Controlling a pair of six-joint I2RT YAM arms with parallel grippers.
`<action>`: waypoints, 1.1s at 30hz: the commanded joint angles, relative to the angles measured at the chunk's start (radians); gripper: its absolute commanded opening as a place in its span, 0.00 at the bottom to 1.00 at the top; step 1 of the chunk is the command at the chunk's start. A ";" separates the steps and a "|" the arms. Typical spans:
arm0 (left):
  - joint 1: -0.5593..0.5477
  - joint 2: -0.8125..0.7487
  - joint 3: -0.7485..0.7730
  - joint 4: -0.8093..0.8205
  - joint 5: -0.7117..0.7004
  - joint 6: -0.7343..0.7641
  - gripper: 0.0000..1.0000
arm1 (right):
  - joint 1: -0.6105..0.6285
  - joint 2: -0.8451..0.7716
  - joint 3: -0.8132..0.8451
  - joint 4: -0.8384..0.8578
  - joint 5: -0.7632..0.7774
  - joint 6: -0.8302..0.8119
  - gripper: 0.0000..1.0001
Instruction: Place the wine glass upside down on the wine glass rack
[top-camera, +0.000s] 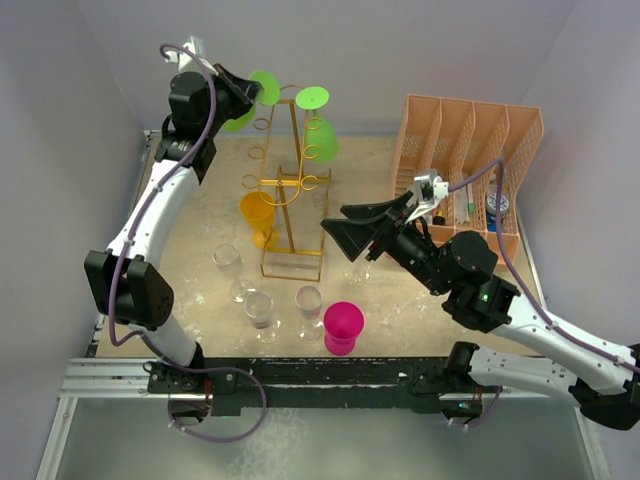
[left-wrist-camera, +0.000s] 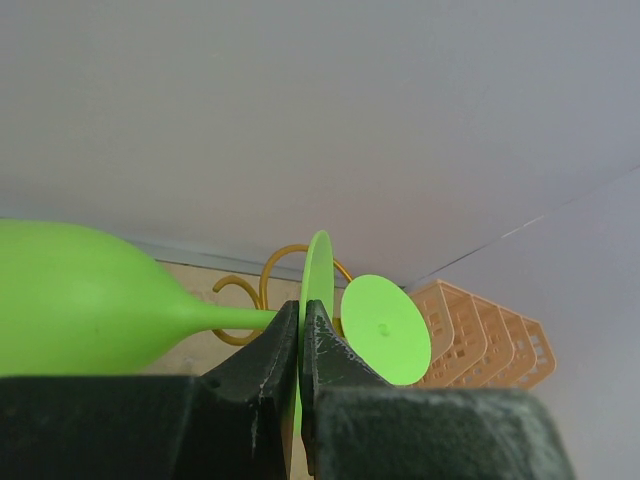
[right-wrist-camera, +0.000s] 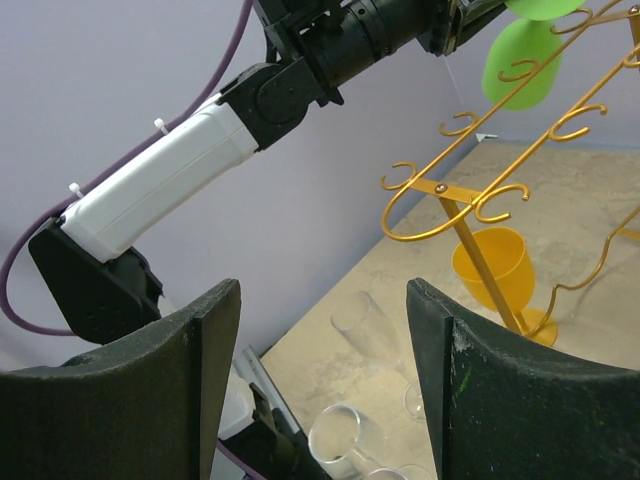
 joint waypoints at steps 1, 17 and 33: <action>0.009 -0.011 -0.021 0.095 0.027 -0.005 0.00 | 0.002 -0.012 0.010 0.029 0.023 0.025 0.69; 0.014 0.010 -0.044 0.151 0.068 0.049 0.00 | 0.001 -0.016 0.005 0.023 0.013 0.039 0.68; 0.024 0.049 -0.035 0.171 0.127 0.012 0.00 | 0.002 -0.016 -0.002 0.016 0.027 0.049 0.68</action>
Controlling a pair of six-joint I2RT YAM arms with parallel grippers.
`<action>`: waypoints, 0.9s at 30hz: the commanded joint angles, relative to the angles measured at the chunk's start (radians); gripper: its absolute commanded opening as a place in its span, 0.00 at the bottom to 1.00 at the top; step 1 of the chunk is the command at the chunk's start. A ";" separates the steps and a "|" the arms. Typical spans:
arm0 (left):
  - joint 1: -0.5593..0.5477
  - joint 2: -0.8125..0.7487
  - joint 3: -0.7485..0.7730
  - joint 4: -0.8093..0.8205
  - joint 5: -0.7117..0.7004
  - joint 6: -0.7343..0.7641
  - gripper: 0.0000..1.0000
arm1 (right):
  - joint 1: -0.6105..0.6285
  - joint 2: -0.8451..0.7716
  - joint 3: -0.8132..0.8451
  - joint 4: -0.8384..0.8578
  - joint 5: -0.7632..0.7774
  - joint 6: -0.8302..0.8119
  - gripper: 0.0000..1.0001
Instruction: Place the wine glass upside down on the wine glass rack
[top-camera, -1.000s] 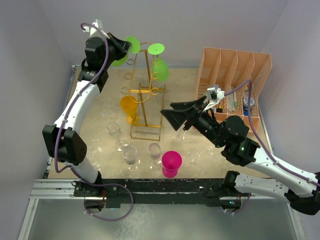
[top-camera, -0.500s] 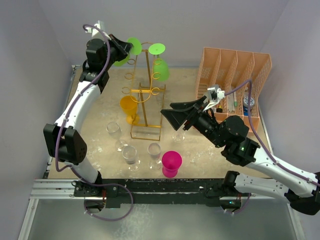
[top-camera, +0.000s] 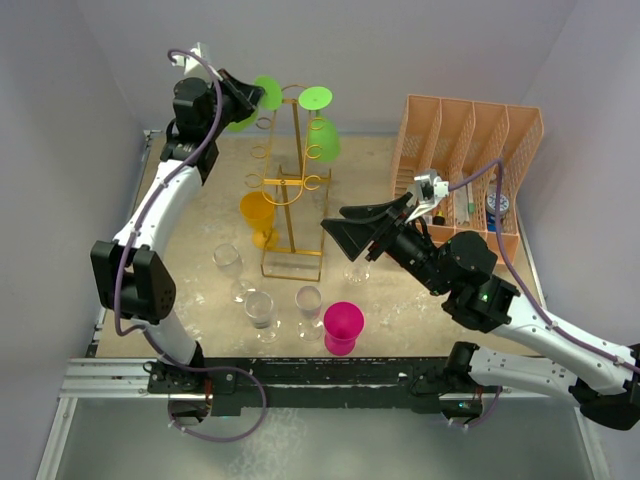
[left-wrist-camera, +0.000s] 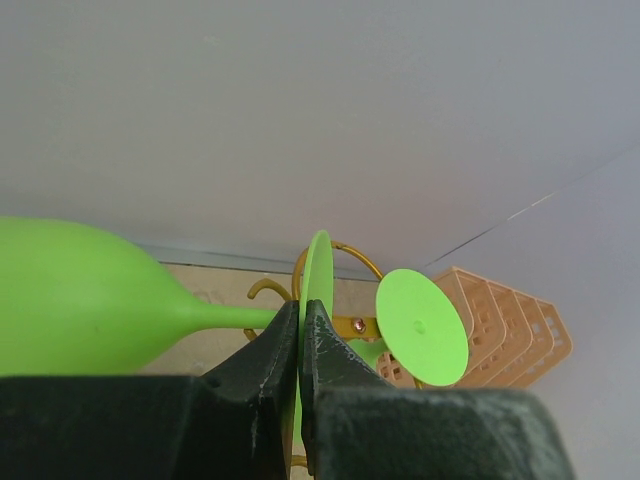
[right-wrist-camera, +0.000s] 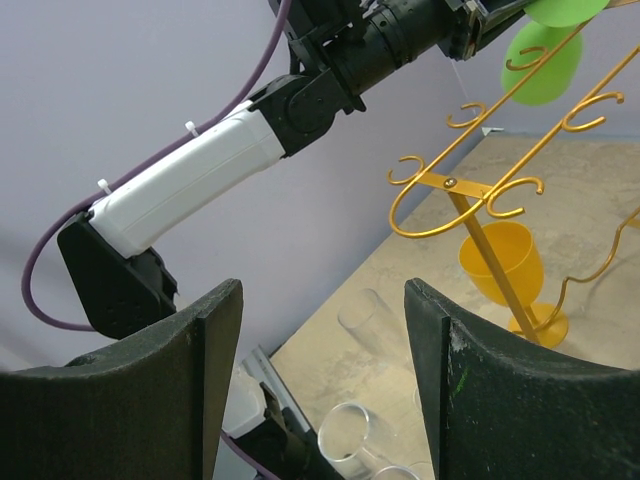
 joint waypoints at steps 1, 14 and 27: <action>0.011 0.012 0.024 0.075 0.064 -0.027 0.00 | 0.002 -0.016 0.002 0.020 0.023 0.011 0.67; 0.018 0.028 0.034 0.083 0.096 -0.098 0.00 | 0.001 -0.023 0.000 0.012 0.034 0.013 0.68; 0.057 0.022 0.028 -0.009 0.115 -0.241 0.09 | 0.002 -0.021 -0.002 0.017 0.029 0.013 0.67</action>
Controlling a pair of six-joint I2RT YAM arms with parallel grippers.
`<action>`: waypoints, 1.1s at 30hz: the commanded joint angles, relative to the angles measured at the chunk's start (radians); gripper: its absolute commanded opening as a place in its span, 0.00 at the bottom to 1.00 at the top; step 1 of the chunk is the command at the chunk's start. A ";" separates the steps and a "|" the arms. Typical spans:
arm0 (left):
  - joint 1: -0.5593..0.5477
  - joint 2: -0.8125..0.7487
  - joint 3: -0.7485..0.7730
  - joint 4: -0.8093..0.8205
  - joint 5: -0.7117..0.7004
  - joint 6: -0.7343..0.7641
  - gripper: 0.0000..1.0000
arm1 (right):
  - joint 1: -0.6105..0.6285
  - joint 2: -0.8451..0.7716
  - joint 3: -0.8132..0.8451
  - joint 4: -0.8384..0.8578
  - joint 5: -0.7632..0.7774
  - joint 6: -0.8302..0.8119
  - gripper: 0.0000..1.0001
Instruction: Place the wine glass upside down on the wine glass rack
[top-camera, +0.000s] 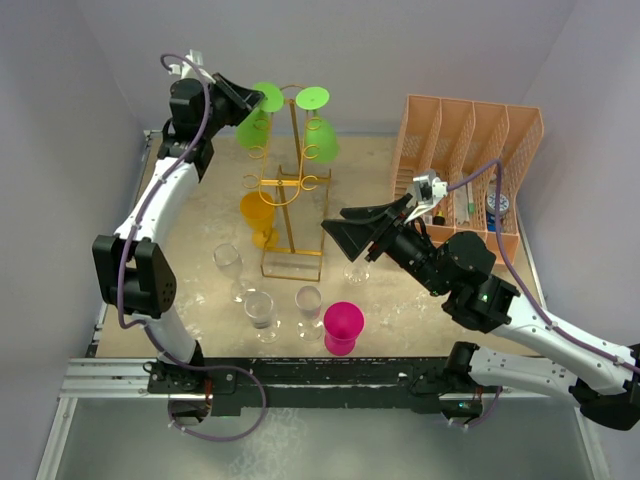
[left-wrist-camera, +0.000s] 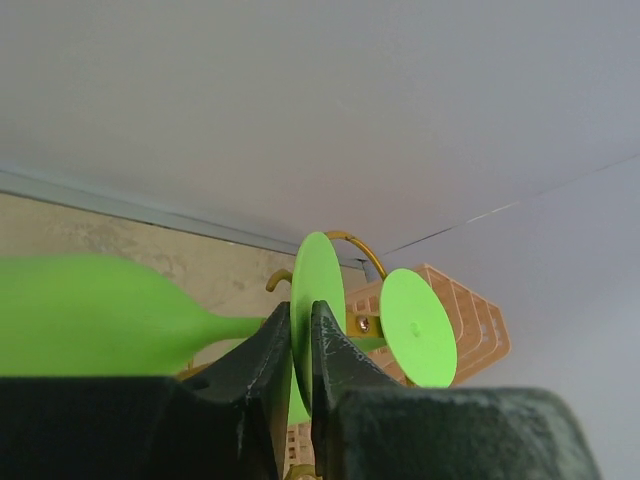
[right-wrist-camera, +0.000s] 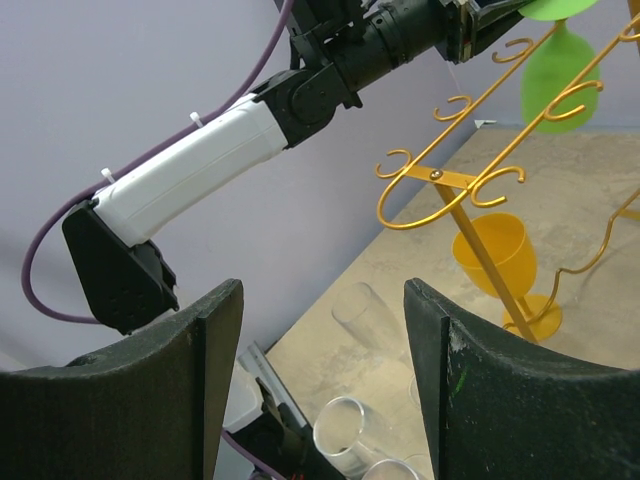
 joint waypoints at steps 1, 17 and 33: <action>0.013 -0.018 0.023 -0.008 0.034 -0.077 0.12 | 0.002 -0.020 0.000 0.035 0.022 0.010 0.67; 0.014 -0.066 0.051 -0.194 0.021 -0.019 0.37 | 0.002 -0.019 -0.008 0.040 0.027 0.020 0.67; 0.013 -0.114 0.103 -0.362 0.013 0.109 0.47 | 0.002 -0.045 -0.018 0.006 0.084 0.068 0.67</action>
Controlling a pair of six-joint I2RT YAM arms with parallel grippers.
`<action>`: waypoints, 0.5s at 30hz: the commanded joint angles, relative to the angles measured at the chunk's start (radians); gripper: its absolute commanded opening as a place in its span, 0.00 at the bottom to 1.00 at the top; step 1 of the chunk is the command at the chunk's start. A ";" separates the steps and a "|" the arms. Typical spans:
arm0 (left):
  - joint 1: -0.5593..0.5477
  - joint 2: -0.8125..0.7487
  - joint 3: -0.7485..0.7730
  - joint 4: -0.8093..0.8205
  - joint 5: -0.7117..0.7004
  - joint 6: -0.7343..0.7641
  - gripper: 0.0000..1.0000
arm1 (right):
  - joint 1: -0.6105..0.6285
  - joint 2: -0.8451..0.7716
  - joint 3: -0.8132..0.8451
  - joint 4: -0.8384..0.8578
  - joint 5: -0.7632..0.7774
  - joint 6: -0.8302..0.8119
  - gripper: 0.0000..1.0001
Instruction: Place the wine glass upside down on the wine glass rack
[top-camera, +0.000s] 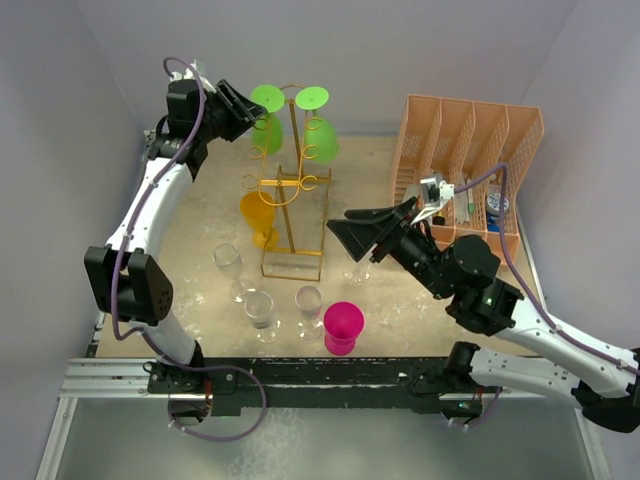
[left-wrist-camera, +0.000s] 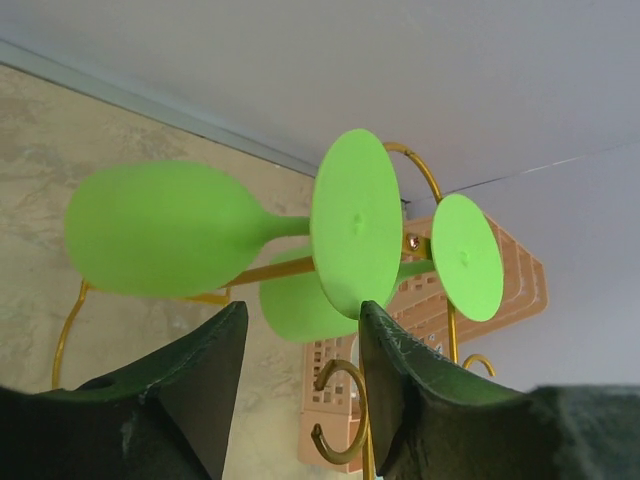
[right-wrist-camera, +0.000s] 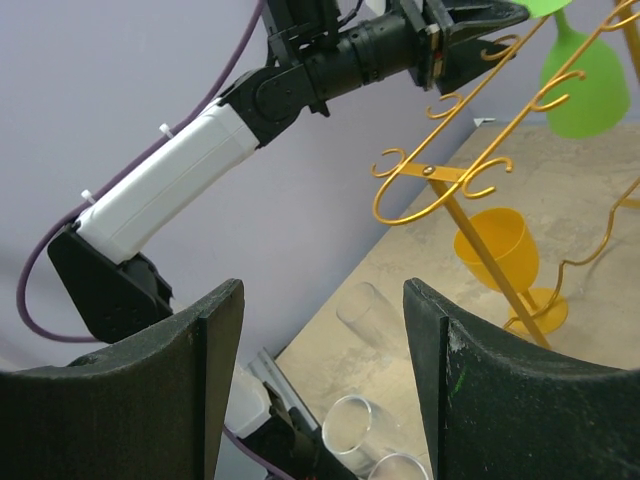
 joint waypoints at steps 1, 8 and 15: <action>0.004 -0.061 0.096 -0.097 -0.021 0.102 0.51 | 0.002 -0.018 0.006 -0.009 0.086 0.040 0.67; 0.004 -0.134 0.132 -0.238 -0.122 0.184 0.58 | 0.002 0.004 0.066 -0.211 0.210 0.106 0.66; 0.004 -0.313 0.038 -0.319 -0.200 0.239 0.59 | 0.001 0.039 0.123 -0.462 0.403 0.112 0.61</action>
